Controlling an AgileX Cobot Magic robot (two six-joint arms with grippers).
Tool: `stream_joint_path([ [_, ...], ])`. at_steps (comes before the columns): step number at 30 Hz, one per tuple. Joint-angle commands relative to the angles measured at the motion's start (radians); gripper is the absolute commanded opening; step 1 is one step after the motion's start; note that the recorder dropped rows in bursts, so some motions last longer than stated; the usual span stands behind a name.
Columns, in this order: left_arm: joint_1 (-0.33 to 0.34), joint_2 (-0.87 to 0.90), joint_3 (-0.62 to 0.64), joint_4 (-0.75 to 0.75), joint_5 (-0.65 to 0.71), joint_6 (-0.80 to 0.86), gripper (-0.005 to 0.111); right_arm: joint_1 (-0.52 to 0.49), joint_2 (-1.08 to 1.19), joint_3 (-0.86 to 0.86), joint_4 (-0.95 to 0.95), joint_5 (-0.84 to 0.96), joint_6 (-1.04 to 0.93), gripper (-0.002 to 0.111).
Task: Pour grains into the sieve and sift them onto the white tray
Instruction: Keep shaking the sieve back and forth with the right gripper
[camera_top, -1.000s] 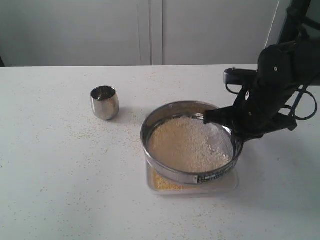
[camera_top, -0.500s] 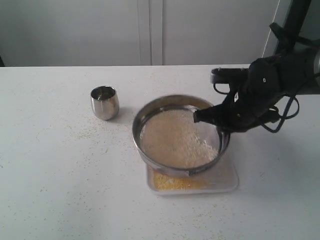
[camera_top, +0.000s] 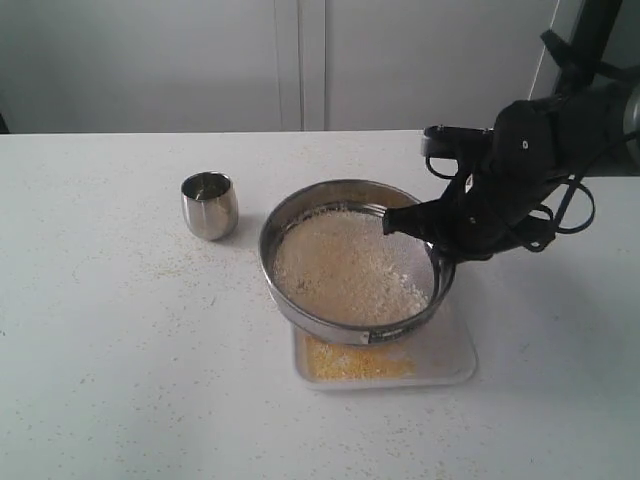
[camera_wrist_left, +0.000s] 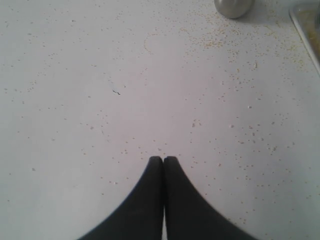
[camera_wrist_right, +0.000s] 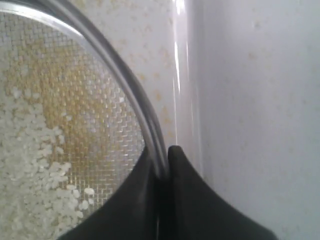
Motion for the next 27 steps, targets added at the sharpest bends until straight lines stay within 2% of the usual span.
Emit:
stream_joint_path([
  [1,0.004,-0.007,0.001,-0.002,0.004,-0.001,0.0,0.0,-0.019,0.017,-0.007,-0.039,-0.01,0.0],
  [3,0.004,-0.007,0.001,-0.002,0.004,-0.001,0.0,0.0,-0.009,0.016,-0.007,-0.183,-0.006,0.0],
  [4,0.004,-0.007,0.001,-0.002,0.004,-0.001,0.0,0.0,-0.004,0.005,0.004,-0.17,-0.001,0.0],
  [5,0.004,-0.007,0.001,-0.002,0.004,-0.001,0.0,0.0,-0.007,-0.005,0.016,-0.117,-0.001,0.0],
  [7,0.004,-0.007,0.001,-0.002,0.004,-0.001,0.0,0.0,-0.024,-0.019,0.042,0.124,-0.003,0.0],
  [9,0.004,-0.007,0.001,-0.002,0.004,-0.001,0.0,0.0,-0.036,-0.005,0.037,0.204,-0.003,0.0],
  [13,0.004,-0.007,0.001,-0.002,0.004,-0.001,0.0,0.0,-0.026,0.006,-0.025,-0.145,-0.003,0.0],
  [15,0.004,-0.007,0.001,-0.002,0.004,-0.001,0.0,0.0,-0.03,-0.004,0.024,-0.117,-0.001,0.0],
  [17,0.004,-0.007,0.001,-0.002,0.004,-0.001,0.0,0.0,-0.051,-0.012,0.073,0.074,-0.006,0.0],
  [19,0.004,-0.007,0.001,-0.002,0.004,-0.001,0.0,0.0,-0.06,0.01,0.065,0.141,-0.006,0.0],
  [22,0.004,-0.007,0.001,-0.002,0.004,-0.001,0.0,0.0,-0.052,0.036,0.015,-0.105,-0.006,0.0],
  [23,0.004,-0.007,0.001,-0.002,0.004,-0.001,0.0,0.0,-0.048,0.038,0.012,-0.13,-0.004,0.0],
  [27,0.004,-0.007,0.001,-0.002,0.004,-0.001,0.0,0.002,-0.067,0.027,0.069,-0.049,-0.003,0.0],
])
